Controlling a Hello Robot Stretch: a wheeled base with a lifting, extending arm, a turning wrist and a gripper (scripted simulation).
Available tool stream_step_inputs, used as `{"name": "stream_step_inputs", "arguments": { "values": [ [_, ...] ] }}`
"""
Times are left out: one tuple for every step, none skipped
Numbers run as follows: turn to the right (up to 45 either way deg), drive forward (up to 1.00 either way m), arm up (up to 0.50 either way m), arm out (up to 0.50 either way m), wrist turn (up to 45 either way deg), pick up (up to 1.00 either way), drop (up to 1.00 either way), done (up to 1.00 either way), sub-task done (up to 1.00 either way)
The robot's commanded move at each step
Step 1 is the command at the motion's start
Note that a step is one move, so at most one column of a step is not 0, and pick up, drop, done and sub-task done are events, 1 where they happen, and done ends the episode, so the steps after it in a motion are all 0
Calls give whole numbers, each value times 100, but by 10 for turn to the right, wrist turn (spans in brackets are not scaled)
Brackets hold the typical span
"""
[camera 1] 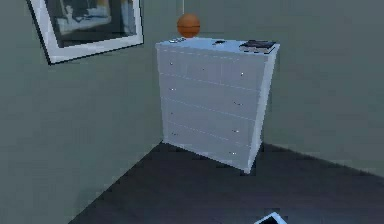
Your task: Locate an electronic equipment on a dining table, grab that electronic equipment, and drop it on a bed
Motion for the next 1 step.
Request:
{"name": "stream_step_inputs", "arguments": {
  "values": [
    [0, 15, 0, 0, 0, 0, 0, 0, 0]
  ]
}}
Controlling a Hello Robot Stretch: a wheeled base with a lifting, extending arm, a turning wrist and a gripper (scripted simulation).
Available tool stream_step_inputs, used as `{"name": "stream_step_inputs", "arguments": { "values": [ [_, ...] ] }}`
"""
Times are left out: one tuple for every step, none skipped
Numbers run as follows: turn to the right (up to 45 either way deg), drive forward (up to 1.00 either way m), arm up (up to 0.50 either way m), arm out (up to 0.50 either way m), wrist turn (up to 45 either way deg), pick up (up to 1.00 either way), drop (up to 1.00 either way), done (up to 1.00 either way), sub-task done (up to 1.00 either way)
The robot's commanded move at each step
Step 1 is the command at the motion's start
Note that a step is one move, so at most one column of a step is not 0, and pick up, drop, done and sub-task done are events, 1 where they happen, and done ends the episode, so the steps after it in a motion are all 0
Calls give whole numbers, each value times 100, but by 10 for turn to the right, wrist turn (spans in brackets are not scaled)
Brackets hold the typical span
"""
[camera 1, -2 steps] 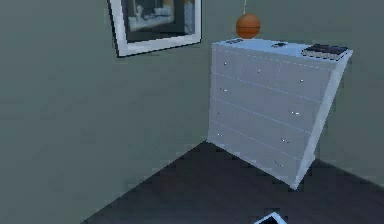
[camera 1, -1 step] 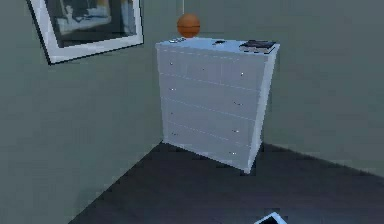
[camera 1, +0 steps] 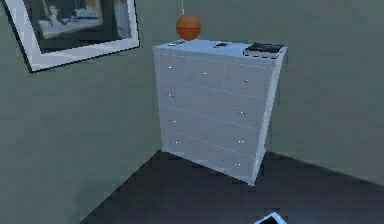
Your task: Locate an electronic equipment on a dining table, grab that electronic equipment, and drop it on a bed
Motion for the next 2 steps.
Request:
{"name": "stream_step_inputs", "arguments": {
  "values": [
    [-420, 0, 0, 0, 0, 0, 0, 0, 0],
    [450, 0, 0, 0, 0, 0, 0, 0, 0]
  ]
}}
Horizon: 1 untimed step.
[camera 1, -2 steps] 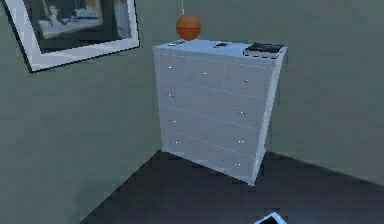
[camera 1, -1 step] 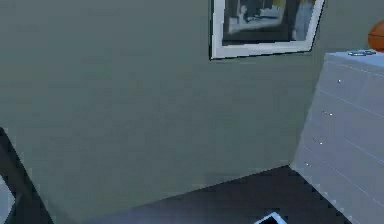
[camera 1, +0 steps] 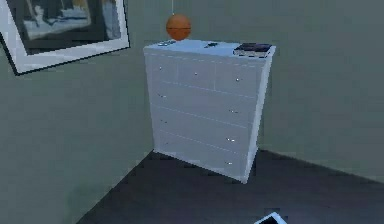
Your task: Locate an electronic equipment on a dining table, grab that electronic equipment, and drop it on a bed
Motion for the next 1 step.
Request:
{"name": "stream_step_inputs", "arguments": {
  "values": [
    [30, 0, 0, 0, 0, 0, 0, 0, 0]
  ]
}}
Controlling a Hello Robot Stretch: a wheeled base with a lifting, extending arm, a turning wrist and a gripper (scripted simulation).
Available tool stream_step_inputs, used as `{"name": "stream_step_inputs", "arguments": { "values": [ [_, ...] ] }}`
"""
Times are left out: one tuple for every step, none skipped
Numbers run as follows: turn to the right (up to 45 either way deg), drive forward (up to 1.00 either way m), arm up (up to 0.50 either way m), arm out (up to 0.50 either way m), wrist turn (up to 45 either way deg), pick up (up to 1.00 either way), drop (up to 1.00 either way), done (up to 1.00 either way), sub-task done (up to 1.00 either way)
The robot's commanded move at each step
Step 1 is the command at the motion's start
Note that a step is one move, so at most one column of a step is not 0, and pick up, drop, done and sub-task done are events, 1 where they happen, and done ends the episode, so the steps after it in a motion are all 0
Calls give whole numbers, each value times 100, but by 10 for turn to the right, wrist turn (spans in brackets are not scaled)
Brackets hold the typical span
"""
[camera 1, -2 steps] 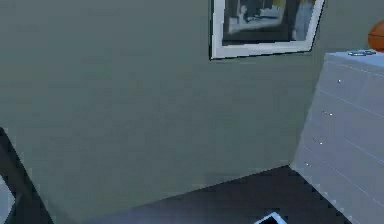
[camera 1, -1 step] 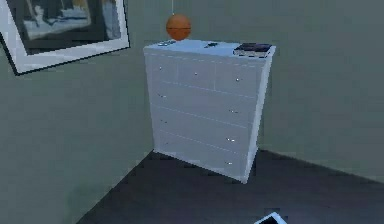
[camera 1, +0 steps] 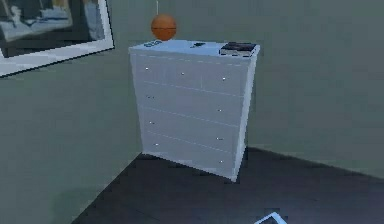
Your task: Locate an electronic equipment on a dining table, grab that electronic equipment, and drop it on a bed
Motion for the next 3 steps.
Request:
{"name": "stream_step_inputs", "arguments": {
  "values": [
    [-450, 0, 0, 0, 0, 0, 0, 0, 0],
    [-30, 0, 0, 0, 0, 0, 0, 0, 0],
    [420, 0, 0, 0, 0, 0, 0, 0, 0]
  ]
}}
